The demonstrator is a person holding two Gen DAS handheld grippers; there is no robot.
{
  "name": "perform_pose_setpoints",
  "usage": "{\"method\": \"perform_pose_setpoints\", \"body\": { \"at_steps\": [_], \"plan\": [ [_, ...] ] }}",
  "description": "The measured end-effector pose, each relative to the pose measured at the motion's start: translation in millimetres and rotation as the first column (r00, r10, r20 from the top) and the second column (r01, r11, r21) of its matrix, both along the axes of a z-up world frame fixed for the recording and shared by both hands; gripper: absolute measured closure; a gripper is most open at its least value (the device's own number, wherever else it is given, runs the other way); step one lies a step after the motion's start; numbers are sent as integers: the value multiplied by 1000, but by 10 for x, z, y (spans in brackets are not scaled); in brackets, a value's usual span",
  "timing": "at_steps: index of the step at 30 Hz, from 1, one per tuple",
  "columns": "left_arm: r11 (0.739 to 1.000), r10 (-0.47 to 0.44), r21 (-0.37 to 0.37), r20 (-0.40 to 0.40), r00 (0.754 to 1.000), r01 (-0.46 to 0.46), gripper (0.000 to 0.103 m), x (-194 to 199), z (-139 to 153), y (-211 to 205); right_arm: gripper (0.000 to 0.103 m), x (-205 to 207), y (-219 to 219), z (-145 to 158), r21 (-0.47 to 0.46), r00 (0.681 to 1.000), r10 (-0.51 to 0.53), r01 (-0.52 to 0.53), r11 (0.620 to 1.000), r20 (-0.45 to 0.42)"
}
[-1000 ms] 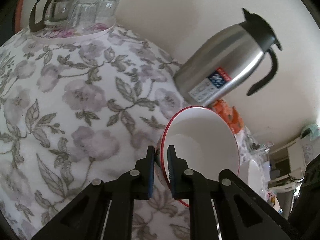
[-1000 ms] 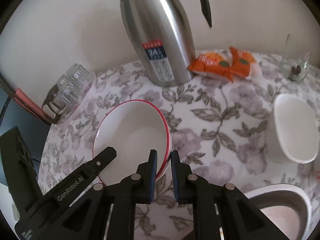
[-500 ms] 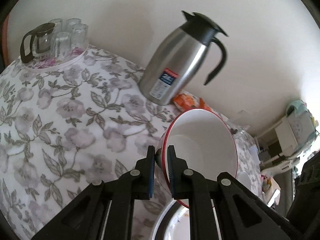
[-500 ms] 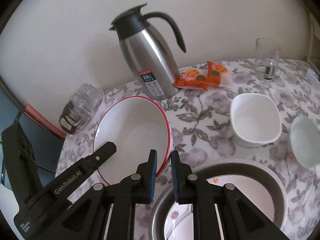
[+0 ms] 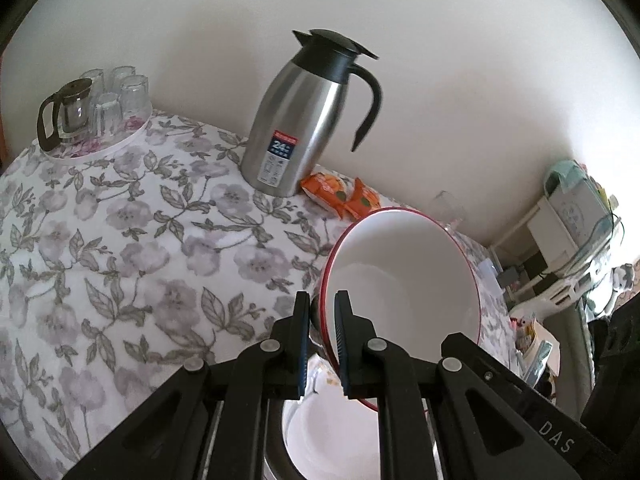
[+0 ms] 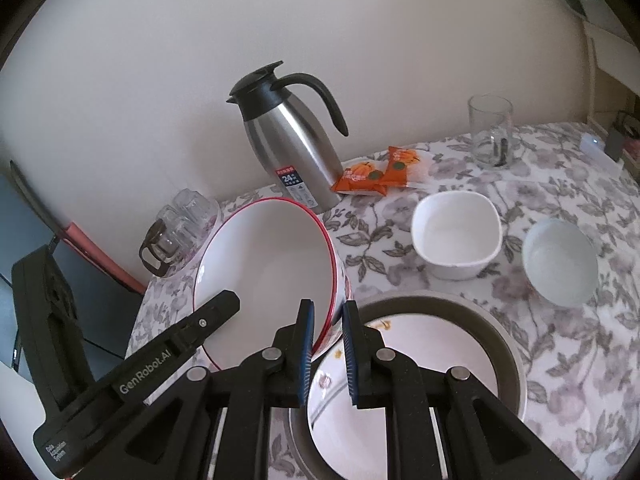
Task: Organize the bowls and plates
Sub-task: 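Lift the strawberry bowl with both grippers and carry it over the basin, then lower the strawberry bowl onto the plate in the basin with both grippers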
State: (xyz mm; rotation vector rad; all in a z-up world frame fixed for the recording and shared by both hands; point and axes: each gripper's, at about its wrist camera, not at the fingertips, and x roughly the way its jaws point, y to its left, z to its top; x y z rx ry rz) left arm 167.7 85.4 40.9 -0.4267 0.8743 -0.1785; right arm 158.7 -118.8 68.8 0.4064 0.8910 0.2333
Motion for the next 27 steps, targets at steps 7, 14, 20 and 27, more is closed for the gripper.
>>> {"method": "perform_pose_setpoints", "body": {
  "at_steps": [7, 14, 20, 27],
  "plan": [
    [998, -49, 47, -2, 999, 49, 91, -182, -4, -251, 88, -243, -221, -42, 21, 1000, -30, 30, 999, 8],
    [993, -84, 86, -21, 996, 85, 91, -303, -62, -468, 88, -406, -416, -127, 35, 998, -57, 57, 998, 8],
    [987, -94, 125, -36, 995, 98, 91, -379, -110, -580, 88, -476, -476, -212, 27, 999, -51, 51, 998, 2],
    [983, -106, 142, -67, 992, 115, 91, -376, -195, -646, 88, -484, -526, -361, 30, 998, -48, 49, 998, -40]
  ]
}}
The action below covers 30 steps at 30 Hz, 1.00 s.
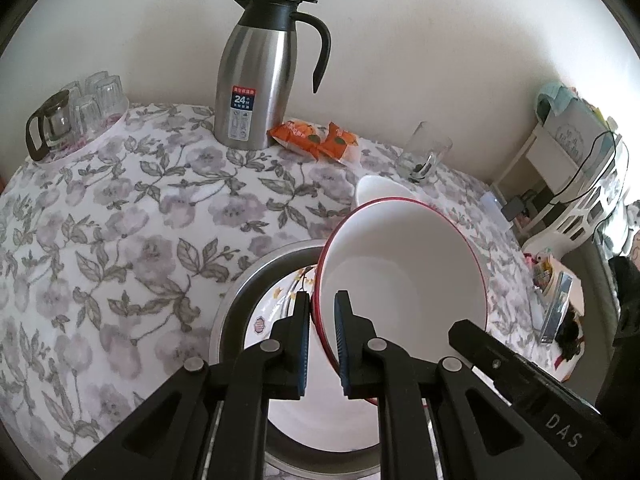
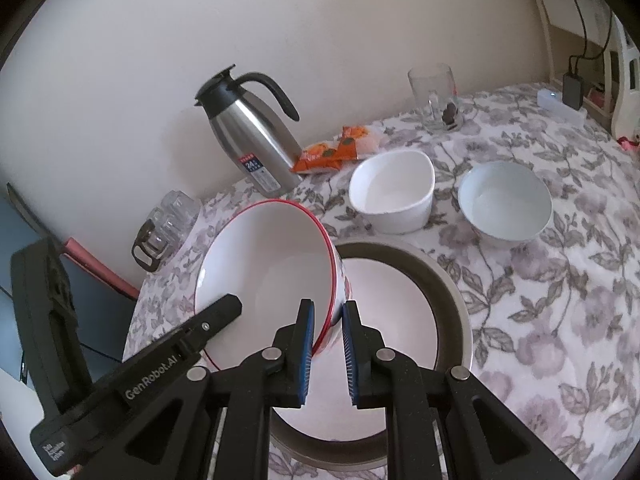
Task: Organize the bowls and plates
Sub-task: 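Lower the strawberry bowl onto the plate in the basin with both grippers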
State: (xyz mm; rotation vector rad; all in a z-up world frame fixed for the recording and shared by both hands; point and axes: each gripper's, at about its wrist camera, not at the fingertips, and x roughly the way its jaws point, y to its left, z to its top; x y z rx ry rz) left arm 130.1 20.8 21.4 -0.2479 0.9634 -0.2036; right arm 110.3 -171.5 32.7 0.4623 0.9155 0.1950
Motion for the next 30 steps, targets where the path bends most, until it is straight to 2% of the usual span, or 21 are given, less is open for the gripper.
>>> {"method": "perform_pose_setpoints", "body": {
  "at_steps": [8, 30],
  "plan": [
    [1000, 7, -28, -60, 998, -9, 91, 38, -124, 45, 88, 26, 24, -126, -18, 999, 17, -18, 1000, -34],
    [1000, 18, 13, -159, 987, -16, 90, 107, -395, 32, 88, 131, 78, -428, -36, 991, 36, -41, 999, -130]
  ]
}}
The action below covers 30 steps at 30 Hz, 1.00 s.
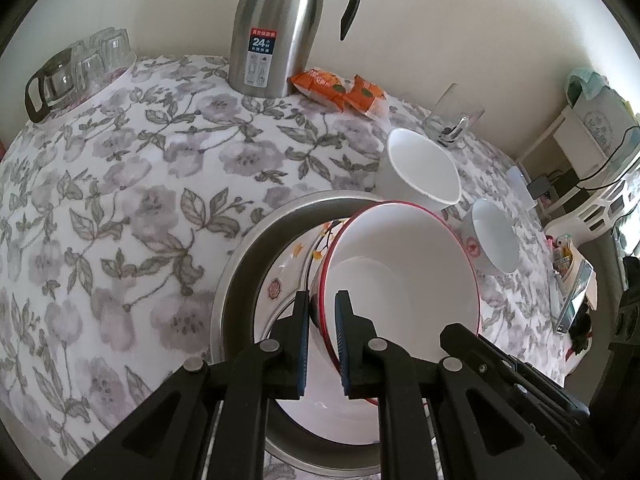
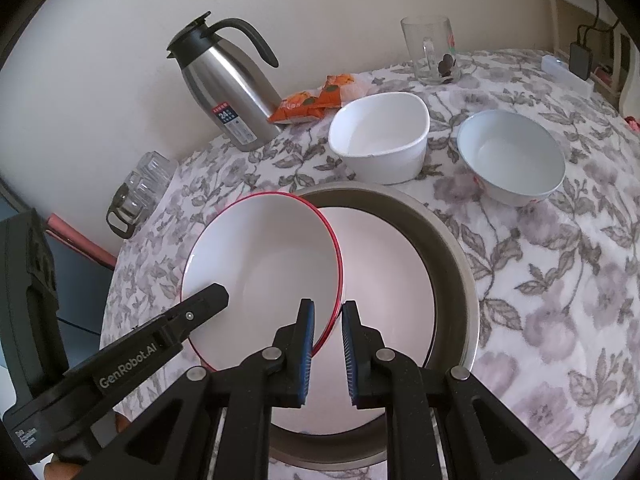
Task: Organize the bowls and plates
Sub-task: 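Lower the strawberry bowl onto the plate in the basin with both grippers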
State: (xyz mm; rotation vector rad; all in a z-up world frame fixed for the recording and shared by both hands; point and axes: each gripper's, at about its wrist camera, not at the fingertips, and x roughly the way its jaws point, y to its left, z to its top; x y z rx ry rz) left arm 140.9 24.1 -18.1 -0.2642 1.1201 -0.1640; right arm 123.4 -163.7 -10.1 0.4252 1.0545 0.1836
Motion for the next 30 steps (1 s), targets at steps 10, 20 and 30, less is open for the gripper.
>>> {"method": "perform_pose_setpoints", "body": {
  "at_steps": [10, 20, 30],
  "plan": [
    [1000, 1, 12, -25, 1000, 0, 90, 22, -72, -27, 88, 35, 13, -75, -2, 1000, 1, -1, 1000, -24],
    [1000, -1, 9, -35, 999, 2, 90, 47, -112, -41, 88, 54, 13, -110, -7, 1000, -5, 5, 1000, -29],
    [1000, 0, -14, -52, 999, -1, 90, 89, -168, -46, 88, 63, -22, -98, -1, 1000, -17, 17, 1000, -22]
  ]
}}
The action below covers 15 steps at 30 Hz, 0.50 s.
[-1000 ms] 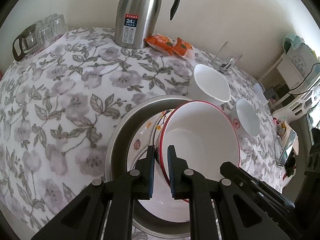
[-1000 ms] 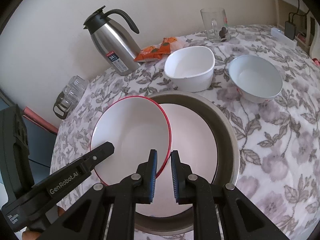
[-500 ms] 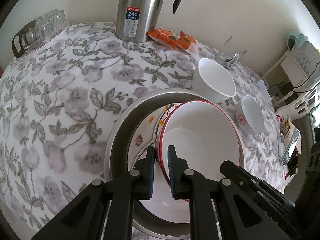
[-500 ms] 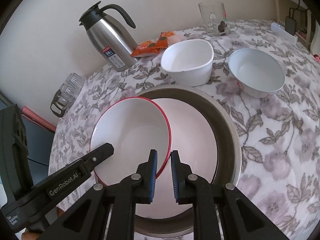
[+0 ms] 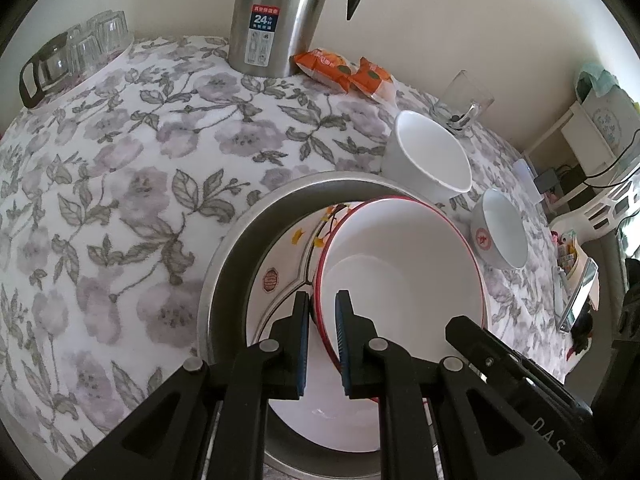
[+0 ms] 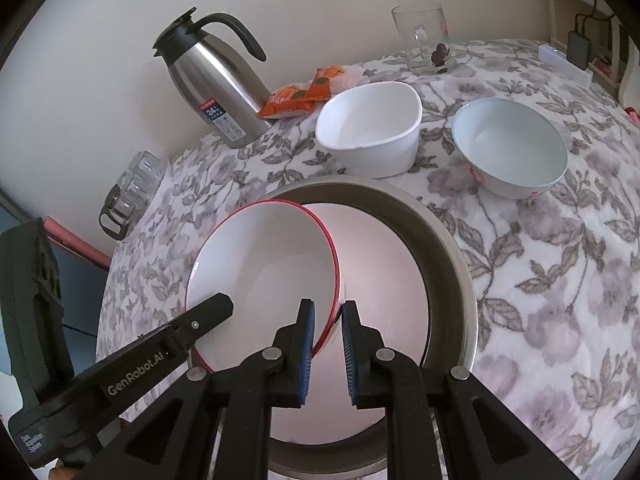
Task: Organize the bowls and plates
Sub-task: 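Lower the strawberry bowl onto the plate in the basin with both grippers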
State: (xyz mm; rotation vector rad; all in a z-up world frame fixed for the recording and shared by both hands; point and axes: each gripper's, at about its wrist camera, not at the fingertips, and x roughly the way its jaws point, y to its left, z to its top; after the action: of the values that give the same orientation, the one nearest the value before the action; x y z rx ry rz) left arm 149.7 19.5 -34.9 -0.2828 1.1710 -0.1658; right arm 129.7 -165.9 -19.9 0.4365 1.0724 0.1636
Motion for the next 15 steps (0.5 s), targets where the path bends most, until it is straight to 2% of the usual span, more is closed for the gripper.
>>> {"method": "perform_pose_setpoints", "body": {
  "at_steps": [15],
  "plan": [
    [999, 23, -43, -20, 1000, -24, 89, 19, -6, 30, 87, 14, -5, -1, 8, 1000, 3, -3, 1000, 4]
  ]
}}
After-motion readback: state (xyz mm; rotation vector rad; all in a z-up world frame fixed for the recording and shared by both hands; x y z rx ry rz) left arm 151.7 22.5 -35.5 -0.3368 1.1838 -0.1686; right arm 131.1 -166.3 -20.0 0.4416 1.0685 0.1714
